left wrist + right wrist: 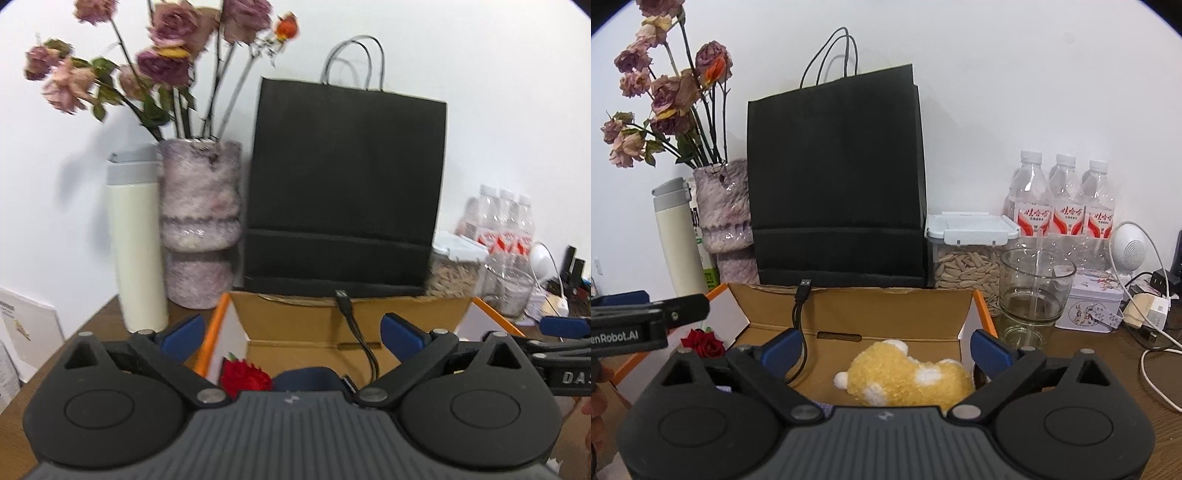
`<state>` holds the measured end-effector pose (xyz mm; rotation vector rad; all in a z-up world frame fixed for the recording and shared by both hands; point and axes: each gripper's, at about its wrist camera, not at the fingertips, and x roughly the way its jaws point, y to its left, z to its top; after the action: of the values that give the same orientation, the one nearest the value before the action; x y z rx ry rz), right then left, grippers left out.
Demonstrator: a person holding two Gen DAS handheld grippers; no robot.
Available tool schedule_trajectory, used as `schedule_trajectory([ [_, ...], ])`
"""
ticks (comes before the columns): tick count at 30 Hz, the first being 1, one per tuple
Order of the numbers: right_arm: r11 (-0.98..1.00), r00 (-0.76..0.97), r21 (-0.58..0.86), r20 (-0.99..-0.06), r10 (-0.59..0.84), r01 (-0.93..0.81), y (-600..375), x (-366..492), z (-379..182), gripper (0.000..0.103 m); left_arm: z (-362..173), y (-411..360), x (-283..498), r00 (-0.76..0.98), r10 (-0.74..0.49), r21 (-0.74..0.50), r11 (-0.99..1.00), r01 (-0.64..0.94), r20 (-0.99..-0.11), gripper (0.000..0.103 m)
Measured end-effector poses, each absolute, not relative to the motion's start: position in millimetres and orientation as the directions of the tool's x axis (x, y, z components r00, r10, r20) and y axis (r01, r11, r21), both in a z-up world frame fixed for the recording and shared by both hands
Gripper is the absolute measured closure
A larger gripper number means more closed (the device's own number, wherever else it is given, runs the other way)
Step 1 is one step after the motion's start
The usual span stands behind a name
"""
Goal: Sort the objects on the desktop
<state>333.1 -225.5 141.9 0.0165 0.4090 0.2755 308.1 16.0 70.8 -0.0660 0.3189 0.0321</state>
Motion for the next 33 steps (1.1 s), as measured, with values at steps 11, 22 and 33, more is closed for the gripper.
schedule_trajectory([
  [11,0.963,0.892,0.045,-0.367,0.263,-0.265,-229,298,141,0.005,68,33,269,0.966,0.053,-0.121,0.989,-0.086,-0.254,0.0],
  [22,0.963,0.902,-0.018,-0.356,0.245,-0.268,-235,245,133,0.005,59,35,226,0.96,0.05,-0.085,0.993,-0.076,-0.276,0.0],
  [33,0.958,0.886,-0.056,-0.399,0.237,-0.282,-235,200,113,0.005,44,34,192,0.943,0.04,-0.058,0.996,-0.063,-0.33,0.0],
])
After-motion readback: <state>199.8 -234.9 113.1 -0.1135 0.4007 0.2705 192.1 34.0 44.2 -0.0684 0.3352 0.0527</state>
